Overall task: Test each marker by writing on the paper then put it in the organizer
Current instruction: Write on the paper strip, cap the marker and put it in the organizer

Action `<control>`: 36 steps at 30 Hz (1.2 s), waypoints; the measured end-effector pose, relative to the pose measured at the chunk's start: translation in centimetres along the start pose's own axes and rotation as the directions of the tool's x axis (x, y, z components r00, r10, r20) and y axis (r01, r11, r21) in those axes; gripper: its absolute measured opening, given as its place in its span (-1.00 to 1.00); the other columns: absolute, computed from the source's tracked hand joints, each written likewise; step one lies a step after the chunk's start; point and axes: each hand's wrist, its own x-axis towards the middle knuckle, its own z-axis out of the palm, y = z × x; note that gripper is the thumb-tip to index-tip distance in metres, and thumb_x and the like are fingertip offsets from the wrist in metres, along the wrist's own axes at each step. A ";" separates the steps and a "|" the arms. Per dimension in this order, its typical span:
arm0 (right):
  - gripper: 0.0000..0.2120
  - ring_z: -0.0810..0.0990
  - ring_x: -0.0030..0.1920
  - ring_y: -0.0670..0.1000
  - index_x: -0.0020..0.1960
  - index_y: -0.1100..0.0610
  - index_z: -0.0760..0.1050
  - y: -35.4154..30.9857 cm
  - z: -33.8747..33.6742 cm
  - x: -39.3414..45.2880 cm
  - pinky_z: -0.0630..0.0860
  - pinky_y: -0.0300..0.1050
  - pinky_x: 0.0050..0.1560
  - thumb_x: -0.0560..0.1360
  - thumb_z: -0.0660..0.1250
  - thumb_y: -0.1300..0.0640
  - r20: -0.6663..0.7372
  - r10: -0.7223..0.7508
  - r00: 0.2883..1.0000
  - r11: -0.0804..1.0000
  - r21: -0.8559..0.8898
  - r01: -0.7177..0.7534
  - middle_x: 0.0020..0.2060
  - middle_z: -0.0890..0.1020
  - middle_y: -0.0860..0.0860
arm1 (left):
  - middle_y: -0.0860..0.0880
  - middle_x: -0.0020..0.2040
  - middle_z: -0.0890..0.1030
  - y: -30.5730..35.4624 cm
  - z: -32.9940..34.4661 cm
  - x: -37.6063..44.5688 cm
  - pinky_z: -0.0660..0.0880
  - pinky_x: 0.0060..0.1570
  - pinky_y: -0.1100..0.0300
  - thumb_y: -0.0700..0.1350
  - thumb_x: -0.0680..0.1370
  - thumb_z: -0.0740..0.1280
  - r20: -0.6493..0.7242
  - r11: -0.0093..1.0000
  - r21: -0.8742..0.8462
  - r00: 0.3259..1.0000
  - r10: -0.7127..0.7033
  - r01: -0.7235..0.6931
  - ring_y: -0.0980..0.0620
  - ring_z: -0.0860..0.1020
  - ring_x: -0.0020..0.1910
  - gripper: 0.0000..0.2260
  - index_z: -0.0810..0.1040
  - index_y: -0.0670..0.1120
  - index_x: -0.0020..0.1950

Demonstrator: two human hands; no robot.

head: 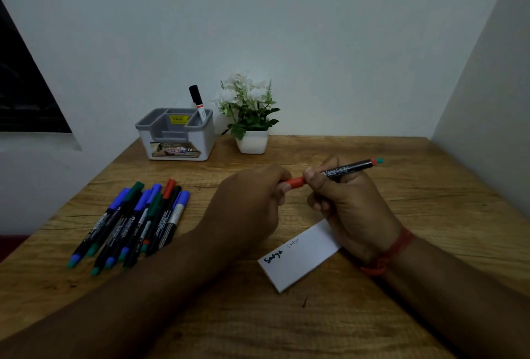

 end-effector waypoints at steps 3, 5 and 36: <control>-0.80 0.35 -0.47 -0.05 -0.17 0.20 0.40 0.2 0.3 -0.3 0.40 -0.17 -0.42 0.41 0.43 0.18 0.004 0.012 1.000 1.000 0.008 -0.012 -0.42 0.42 0.05 | 0.17 -0.31 0.49 0.0 -0.2 -0.3 0.25 -0.34 0.23 -0.06 0.62 0.21 0.011 1.000 0.001 1.000 -0.002 0.002 0.21 0.43 -0.31 -0.90 0.44 0.12 -0.07; -0.82 0.37 -0.47 -0.06 -0.15 0.20 0.44 0.2 0.3 -0.3 0.43 -0.16 -0.39 0.43 0.42 0.15 -0.010 0.003 1.000 1.000 -0.018 -0.003 -0.44 0.42 0.03 | 0.18 -0.28 0.51 -0.2 -0.3 0.0 0.31 -0.31 0.21 -0.05 0.63 0.21 0.036 1.000 -0.005 0.999 -0.013 0.013 0.21 0.45 -0.28 -0.90 0.45 0.13 -0.05; -0.77 0.64 0.06 0.14 0.06 0.23 0.65 -7.0 18.6 18.3 0.55 -0.07 0.02 0.55 0.42 0.08 0.334 -0.070 0.940 -0.183 -0.931 0.317 0.02 0.69 0.16 | -0.07 0.61 -0.26 -18.7 -7.6 -0.3 -0.23 0.39 -0.41 0.45 0.51 -0.15 -0.034 0.681 0.510 0.803 -0.595 0.526 -0.21 -0.31 0.54 -0.24 -0.28 0.11 0.58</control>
